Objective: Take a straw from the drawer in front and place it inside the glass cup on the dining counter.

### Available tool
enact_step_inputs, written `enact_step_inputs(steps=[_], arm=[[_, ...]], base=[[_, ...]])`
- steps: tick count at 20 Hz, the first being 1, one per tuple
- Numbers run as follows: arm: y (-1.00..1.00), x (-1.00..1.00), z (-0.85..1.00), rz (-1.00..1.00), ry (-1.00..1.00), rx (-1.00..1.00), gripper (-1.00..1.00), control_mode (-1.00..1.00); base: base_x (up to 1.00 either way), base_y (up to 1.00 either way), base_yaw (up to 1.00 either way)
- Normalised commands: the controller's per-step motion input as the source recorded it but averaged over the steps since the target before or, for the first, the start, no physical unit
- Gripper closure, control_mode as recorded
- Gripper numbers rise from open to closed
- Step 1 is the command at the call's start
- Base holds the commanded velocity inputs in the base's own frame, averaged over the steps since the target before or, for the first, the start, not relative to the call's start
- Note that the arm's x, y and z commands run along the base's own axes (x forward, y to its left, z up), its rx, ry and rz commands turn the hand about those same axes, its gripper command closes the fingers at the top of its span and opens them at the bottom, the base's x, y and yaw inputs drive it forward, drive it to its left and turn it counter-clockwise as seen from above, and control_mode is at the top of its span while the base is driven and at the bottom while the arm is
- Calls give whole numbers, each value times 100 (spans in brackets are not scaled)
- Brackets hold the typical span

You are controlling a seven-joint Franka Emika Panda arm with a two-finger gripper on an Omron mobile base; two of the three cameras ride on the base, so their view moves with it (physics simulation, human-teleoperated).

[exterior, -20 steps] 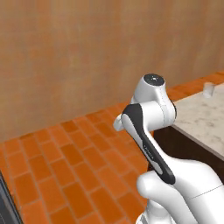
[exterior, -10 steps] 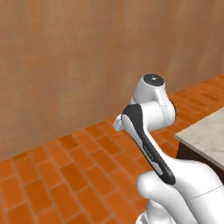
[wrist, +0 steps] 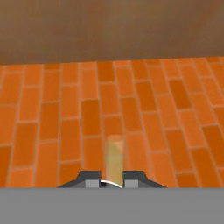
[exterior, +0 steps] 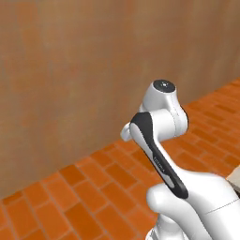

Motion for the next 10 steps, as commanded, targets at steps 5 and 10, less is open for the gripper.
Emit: enact_step_inputs(steps=[5,10], arm=[[0,0,0,0,0,0,100,100],[0,0,0,0,0,0,100,100]], base=[[100,18,-36],[99,27,-44]])
